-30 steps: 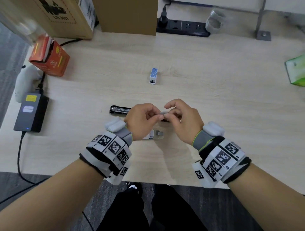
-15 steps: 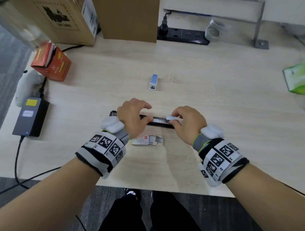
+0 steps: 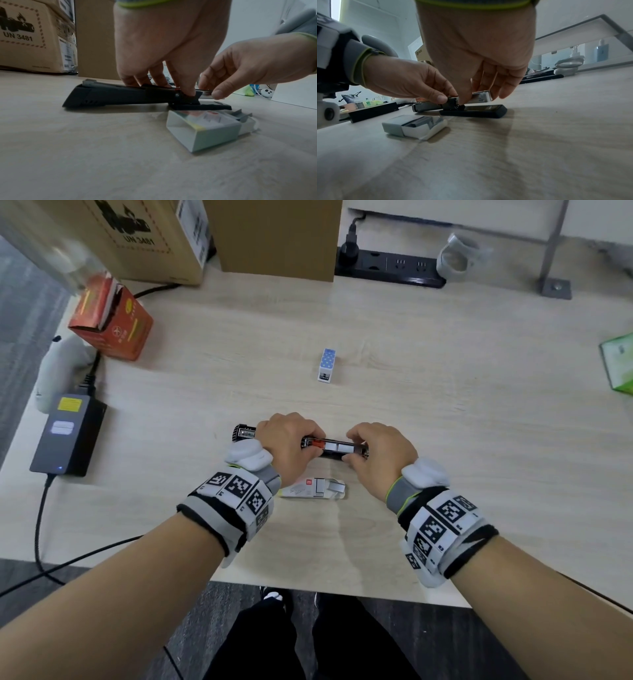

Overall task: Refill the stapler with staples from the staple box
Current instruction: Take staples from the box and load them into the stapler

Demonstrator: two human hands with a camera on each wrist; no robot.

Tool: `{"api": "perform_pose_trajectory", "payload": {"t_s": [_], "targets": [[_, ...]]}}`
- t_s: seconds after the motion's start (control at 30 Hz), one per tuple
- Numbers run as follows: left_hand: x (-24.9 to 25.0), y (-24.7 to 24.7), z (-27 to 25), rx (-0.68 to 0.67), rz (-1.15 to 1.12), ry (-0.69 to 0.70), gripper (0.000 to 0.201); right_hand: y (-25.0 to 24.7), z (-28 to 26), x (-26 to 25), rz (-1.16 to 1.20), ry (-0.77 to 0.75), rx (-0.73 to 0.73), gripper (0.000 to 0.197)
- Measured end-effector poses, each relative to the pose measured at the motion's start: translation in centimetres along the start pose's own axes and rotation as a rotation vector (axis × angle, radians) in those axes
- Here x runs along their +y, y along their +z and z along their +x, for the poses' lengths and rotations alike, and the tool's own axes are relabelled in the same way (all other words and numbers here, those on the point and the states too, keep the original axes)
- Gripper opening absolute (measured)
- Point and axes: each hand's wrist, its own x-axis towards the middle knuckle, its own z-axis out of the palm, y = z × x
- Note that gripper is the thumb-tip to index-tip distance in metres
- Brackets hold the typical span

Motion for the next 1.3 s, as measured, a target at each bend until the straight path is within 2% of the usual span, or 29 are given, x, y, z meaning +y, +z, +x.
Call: {"api": "perform_pose_trajectory", "payload": {"t_s": [0.13, 0.33, 0.43, 0.53, 0.67, 0.83, 0.93, 1.1, 1.3], "targets": [[-0.3, 0.0, 0.1, -0.002, -0.007, 0.003, 0.015, 0.1, -0.5, 0.5, 0.033, -0.007, 0.086, 0.016], [-0.1, 0.0, 0.1, 0.016, -0.006, 0.006, 0.015, 0.6, -1.1, 1.1, 0.035, -0.017, 0.064, 0.017], [-0.1, 0.0, -0.1, 0.018, -0.004, 0.027, 0.02, 0.3, -1.3, 1.1, 0.059, -0.013, 0.119, 0.013], [-0.3, 0.1, -0.9, 0.112, -0.026, 0.097, 0.03, -0.4, -1.9, 1.8, 0.073, 0.008, 0.17, 0.006], [-0.5, 0.1, -2.7, 0.211, 0.015, 0.172, 0.027, -0.7, -3.2, 2.6, 0.097, 0.052, 0.17, 0.007], [-0.7, 1.4, -4.6, 0.135, 0.032, 0.192, 0.021, 1.0, -4.9, 1.6, 0.138, -0.05, 0.107, 0.009], [-0.9, 2.0, -5.3, 0.093, 0.024, 0.172, 0.023, 2.1, -5.1, 0.6, 0.14, -0.107, 0.054, 0.006], [-0.6, 2.4, -5.7, 0.06, 0.071, 0.142, 0.033, 2.5, -4.4, -0.1, 0.064, -0.08, -0.026, 0.003], [-0.5, 2.8, -5.6, 0.041, 0.075, 0.114, 0.029, 2.5, -3.9, -0.2, -0.029, -0.067, -0.178, 0.017]]}}
